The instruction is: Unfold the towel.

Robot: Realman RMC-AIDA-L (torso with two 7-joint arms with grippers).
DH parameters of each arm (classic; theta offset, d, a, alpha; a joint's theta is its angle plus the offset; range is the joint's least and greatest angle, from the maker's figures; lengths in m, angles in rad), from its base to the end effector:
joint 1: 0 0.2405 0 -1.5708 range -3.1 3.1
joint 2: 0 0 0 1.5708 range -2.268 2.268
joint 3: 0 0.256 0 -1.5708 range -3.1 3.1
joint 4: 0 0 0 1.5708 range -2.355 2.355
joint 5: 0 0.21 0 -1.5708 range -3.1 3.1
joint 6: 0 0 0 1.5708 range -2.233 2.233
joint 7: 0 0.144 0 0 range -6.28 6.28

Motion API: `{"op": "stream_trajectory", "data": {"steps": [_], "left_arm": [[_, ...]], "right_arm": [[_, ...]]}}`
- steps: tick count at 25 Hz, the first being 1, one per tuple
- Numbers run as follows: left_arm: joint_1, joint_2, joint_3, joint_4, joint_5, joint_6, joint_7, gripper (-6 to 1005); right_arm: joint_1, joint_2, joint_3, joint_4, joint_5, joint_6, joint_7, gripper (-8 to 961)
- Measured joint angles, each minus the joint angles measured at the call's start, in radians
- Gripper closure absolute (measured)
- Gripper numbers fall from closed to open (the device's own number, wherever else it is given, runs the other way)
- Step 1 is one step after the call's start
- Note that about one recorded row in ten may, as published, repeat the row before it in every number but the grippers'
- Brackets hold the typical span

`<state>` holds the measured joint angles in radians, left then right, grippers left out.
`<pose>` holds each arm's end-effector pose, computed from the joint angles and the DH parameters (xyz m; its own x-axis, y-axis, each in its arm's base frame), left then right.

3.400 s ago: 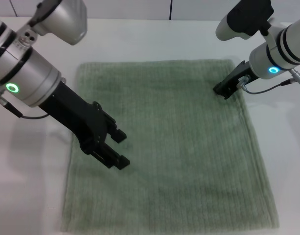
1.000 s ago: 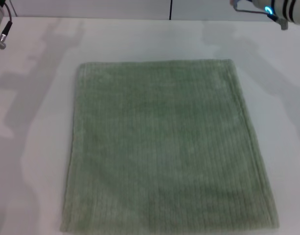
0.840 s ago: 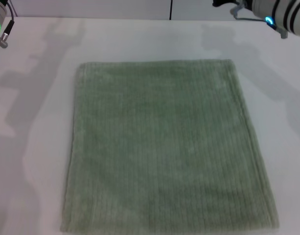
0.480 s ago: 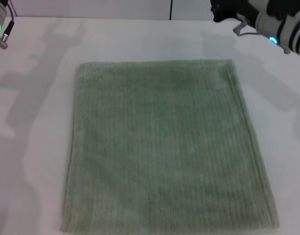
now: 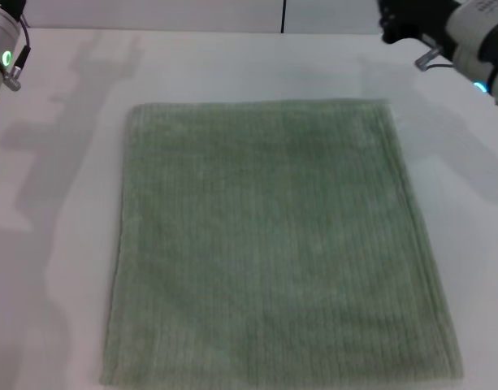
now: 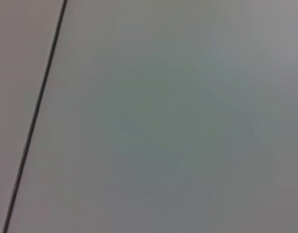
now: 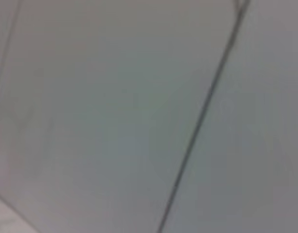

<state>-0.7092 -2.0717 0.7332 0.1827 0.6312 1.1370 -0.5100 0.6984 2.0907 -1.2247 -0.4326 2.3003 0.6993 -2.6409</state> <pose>-0.2534 0.4278 0.0534 0.5308 -0.2497 0.8099 0.7786 -0.2337 -0.5824 0.2158 0.4456 -0.0186 0.9044 0.0720 -0.4206 -0.3286 -0.5110 -0.7943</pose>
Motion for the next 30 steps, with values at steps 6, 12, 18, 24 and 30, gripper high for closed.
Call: {"op": "stream_trajectory", "data": {"steps": [6, 12, 18, 24, 30], "left_arm": [[-0.035, -0.003, 0.0, -0.043, -0.001, -0.003, 0.058, 314], [-0.049, -0.005, 0.0, -0.052, -0.001, -0.005, 0.064, 315], [-0.057, -0.007, 0.0, -0.055, -0.001, -0.012, 0.064, 314], [-0.066, -0.007, 0.0, -0.072, -0.001, -0.013, 0.064, 314], [-0.073, -0.007, 0.0, -0.084, -0.001, -0.013, 0.065, 314]], "right_arm": [[-0.003, 0.001, 0.076, 0.038, 0.035, 0.008, -0.061, 881], [-0.023, 0.001, 0.062, 0.07, 0.022, 0.02, -0.228, 880], [-0.06, -0.001, 0.011, 0.019, -0.141, -0.078, -0.243, 879], [-0.096, 0.0, 0.0, -0.008, -0.143, -0.072, -0.244, 878], [-0.143, -0.004, 0.02, -0.023, -0.014, 0.073, -0.244, 876]]}}
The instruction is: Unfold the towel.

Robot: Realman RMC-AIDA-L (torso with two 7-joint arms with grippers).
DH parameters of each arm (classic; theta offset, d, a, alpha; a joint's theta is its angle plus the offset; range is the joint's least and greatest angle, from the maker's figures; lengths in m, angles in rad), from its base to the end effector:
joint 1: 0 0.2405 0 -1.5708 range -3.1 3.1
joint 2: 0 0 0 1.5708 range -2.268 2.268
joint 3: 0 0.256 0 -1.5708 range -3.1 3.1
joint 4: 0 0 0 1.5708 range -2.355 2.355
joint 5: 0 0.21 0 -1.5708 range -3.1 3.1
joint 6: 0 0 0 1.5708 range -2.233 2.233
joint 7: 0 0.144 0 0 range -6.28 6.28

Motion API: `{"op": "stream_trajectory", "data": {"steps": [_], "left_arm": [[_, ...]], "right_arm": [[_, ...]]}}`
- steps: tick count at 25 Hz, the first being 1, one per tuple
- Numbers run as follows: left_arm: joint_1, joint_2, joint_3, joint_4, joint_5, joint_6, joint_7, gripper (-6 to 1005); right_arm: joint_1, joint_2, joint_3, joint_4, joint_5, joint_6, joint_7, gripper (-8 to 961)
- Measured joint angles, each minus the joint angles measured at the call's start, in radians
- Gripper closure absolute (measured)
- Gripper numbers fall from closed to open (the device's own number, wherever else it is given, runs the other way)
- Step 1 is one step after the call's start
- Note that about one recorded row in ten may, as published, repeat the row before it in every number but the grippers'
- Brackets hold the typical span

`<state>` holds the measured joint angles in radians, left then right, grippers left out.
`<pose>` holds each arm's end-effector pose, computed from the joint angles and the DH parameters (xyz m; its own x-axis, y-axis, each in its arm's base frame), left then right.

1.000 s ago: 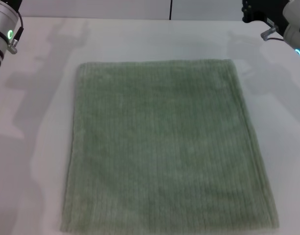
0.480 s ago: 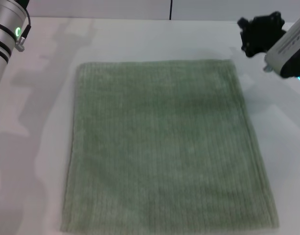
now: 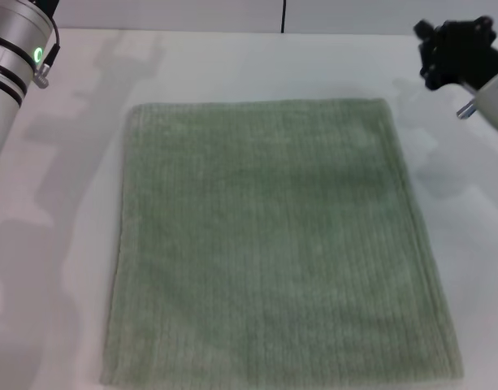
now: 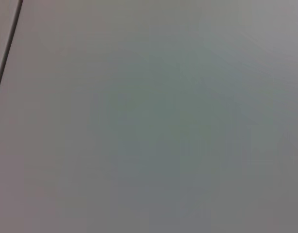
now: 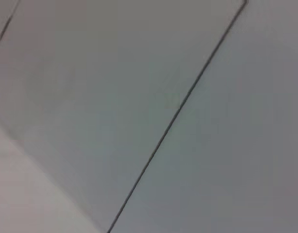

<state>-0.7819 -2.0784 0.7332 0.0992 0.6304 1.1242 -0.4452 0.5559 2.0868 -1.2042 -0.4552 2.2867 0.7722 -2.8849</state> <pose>-0.2342 0.4367 0.0300 0.5526 -0.2147 0.8053 0.7589 -0.2699 -0.5927 0.2641 0.4125 -0.0105 0.9617 0.1352 -0.2385 -0.1530 -0.4574 -0.8760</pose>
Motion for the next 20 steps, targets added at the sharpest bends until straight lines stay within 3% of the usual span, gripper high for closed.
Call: {"op": "stream_trajectory", "data": {"steps": [3, 13, 20], "left_arm": [[0.0, 0.0, 0.0, -0.007, 0.0, 0.001, 0.0, 314], [0.002, 0.0, 0.0, -0.02, 0.0, 0.006, 0.001, 314], [0.001, 0.0, 0.001, -0.022, 0.0, 0.005, 0.001, 314]], "right_arm": [[0.008, 0.0, 0.078, 0.053, 0.031, 0.14, 0.0, 876], [0.058, -0.002, 0.285, 0.202, 0.049, 0.417, 0.011, 874], [0.076, -0.002, 0.38, 0.256, 0.05, 0.454, 0.012, 873]]}}
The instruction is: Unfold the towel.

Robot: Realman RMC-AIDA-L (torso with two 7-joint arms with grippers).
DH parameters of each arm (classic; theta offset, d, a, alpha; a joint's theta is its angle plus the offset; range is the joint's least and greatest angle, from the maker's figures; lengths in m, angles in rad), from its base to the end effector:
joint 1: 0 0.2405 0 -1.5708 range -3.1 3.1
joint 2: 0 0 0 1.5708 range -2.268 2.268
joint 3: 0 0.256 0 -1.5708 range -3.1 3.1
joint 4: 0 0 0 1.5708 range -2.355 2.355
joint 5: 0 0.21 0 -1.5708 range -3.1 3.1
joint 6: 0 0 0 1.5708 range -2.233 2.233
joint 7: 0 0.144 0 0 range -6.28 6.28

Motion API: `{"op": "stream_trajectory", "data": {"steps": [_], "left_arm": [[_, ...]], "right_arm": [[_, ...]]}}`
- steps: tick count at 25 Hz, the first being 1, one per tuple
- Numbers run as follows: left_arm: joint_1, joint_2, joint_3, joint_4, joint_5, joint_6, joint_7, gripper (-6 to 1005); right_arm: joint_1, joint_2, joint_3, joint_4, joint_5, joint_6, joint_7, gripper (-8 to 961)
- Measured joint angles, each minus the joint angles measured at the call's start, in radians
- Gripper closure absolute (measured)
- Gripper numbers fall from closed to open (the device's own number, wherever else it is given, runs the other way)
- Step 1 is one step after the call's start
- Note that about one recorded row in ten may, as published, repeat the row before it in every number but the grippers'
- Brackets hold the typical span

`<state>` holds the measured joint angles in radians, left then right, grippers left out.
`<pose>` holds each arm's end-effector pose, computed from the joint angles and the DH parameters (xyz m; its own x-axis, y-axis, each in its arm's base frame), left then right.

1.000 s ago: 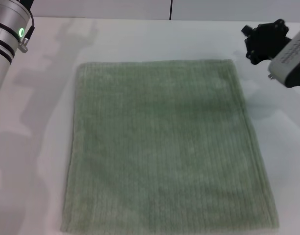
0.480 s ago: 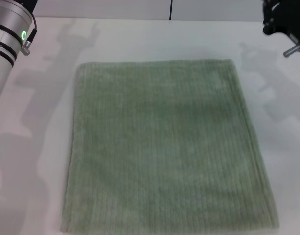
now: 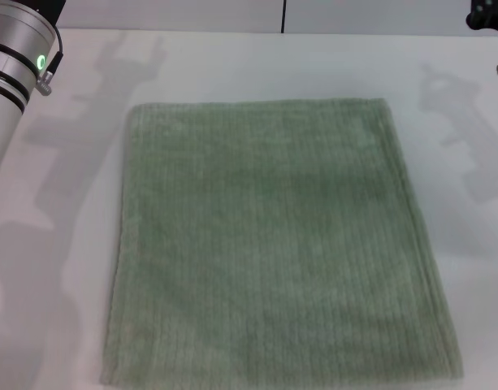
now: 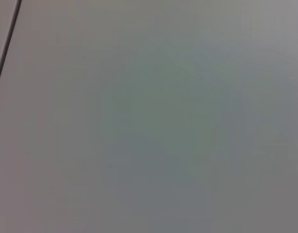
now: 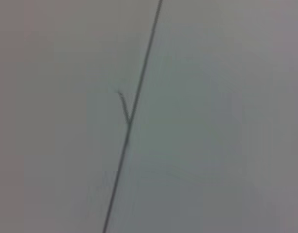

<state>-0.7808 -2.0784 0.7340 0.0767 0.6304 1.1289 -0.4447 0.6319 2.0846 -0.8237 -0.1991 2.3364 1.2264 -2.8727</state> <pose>-0.2371 0.4337 0.0250 0.5494 -0.1970 0.8120 0.7653 -0.2714 -0.5836 0.2539 0.3983 0.0215 0.7557 0.3020 -0.5812 -0.4818 -0.3447 -0.8056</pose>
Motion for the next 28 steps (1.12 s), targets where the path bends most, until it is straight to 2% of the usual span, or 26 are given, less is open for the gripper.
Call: {"op": "stream_trajectory", "data": {"steps": [10, 21, 28], "left_arm": [[0.004, 0.0, -0.001, 0.0, 0.0, -0.005, 0.0, 314], [0.009, 0.0, -0.001, -0.001, 0.0, -0.005, 0.0, 314], [0.01, 0.0, -0.001, -0.002, 0.0, -0.003, 0.0, 314]], "right_arm": [[-0.024, -0.005, 0.026, -0.013, 0.0, 0.003, -0.003, 871], [-0.04, -0.005, 0.05, -0.032, 0.0, 0.004, 0.0, 416], [-0.046, -0.005, 0.054, -0.032, -0.001, 0.006, 0.0, 342]]}}
